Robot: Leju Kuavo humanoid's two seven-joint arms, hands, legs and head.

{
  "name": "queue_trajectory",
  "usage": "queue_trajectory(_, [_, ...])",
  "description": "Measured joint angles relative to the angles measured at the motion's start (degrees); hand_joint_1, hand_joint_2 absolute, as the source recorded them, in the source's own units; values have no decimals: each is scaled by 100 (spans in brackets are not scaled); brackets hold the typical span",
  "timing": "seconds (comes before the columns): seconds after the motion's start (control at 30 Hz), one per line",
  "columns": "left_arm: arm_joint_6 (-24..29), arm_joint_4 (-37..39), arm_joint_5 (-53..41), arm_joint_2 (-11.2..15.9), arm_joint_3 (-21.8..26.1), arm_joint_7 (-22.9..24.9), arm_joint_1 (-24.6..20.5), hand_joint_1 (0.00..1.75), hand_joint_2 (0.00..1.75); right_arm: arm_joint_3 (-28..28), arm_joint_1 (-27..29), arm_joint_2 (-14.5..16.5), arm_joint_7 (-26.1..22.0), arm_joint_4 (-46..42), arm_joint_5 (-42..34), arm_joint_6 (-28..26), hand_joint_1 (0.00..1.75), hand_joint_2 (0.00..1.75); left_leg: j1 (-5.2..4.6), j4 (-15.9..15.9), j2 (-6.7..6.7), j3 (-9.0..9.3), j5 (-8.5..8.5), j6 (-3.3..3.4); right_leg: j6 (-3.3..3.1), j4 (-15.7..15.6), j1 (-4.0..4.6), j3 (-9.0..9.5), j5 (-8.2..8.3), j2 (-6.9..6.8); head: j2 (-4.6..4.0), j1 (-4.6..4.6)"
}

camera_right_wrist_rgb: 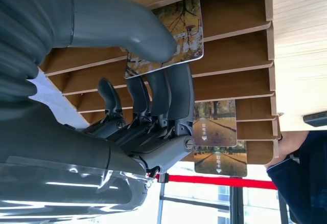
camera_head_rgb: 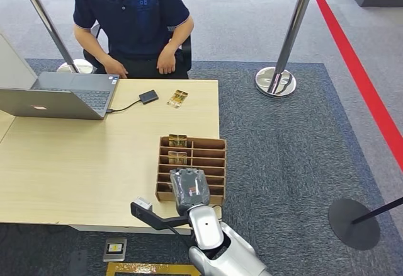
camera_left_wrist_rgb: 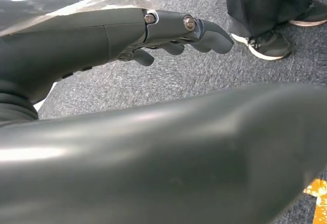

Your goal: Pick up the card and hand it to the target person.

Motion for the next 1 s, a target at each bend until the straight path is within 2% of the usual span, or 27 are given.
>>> queue_trajectory(0.23, [15,0,20,0,4,-16,0,0,0,5,-16,0,-43,19,-136,-14,138,175,0,0,0,1,0,0,0,0,0,0,0,0,0,0])
queue_trajectory(0.43, [-3,0,2,1,4,-26,-1,0,0,-67,-37,-73,-340,-223,-690,169,138,175,0,0,0,0,0,0,0,0,0,0,0,0,0,-1])
queue_trajectory(0.67, [-13,0,-32,13,3,-64,8,0,0,-275,-74,-390,-630,-1062,-1253,663,136,175,0,1,0,-2,0,0,0,-1,-1,0,0,0,0,-1])
queue_trajectory(1.0, [-14,0,-107,27,2,-201,108,0,0,-453,-8,-690,-676,-2265,-1463,803,133,175,0,0,0,-8,0,0,0,-1,0,-9,0,0,0,-1])
